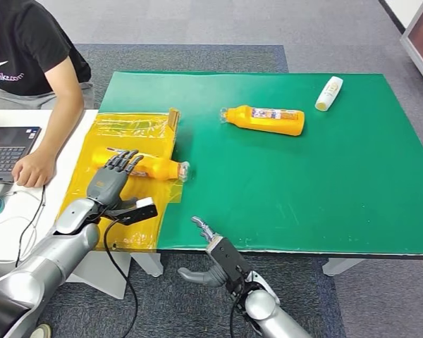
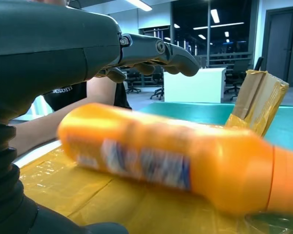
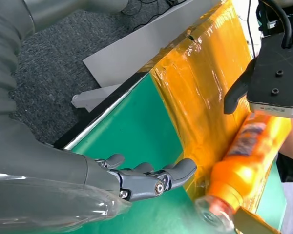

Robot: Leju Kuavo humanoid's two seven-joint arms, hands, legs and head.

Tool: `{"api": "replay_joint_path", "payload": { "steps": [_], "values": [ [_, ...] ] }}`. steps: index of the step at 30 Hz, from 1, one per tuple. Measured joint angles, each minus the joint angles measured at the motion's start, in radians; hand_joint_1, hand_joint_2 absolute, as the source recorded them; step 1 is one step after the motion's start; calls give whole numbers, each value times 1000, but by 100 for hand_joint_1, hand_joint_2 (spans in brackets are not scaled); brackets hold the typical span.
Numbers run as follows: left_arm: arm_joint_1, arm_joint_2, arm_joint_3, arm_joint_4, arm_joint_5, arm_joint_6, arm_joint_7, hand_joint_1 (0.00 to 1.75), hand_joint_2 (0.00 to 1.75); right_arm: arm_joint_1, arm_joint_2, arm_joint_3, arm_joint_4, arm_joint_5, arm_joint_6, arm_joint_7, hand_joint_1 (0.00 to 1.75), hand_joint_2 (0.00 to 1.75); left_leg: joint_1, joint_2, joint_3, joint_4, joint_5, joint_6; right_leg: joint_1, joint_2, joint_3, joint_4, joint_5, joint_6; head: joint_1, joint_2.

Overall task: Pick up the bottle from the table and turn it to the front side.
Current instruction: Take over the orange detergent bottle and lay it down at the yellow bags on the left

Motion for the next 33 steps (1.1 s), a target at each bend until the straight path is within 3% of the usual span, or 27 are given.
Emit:
{"api": "replay_joint_path", "payload": {
  "steps": [23, 33],
  "values": [
    [5, -8, 0, -9, 5, 18, -33, 0, 175, 0, -3, 3, 1, 5, 0, 1, 0, 175, 0, 0, 0, 0, 0, 0, 0, 0, 0, 0, 0, 0, 0, 0],
    [59, -13, 8, -153, 91, 13, -51, 0, 175, 8, -10, 2, 1, 10, -17, 8, 0, 175, 0, 0, 0, 0, 0, 0, 0, 0, 0, 0, 0, 0, 0, 0]
  ]
}}
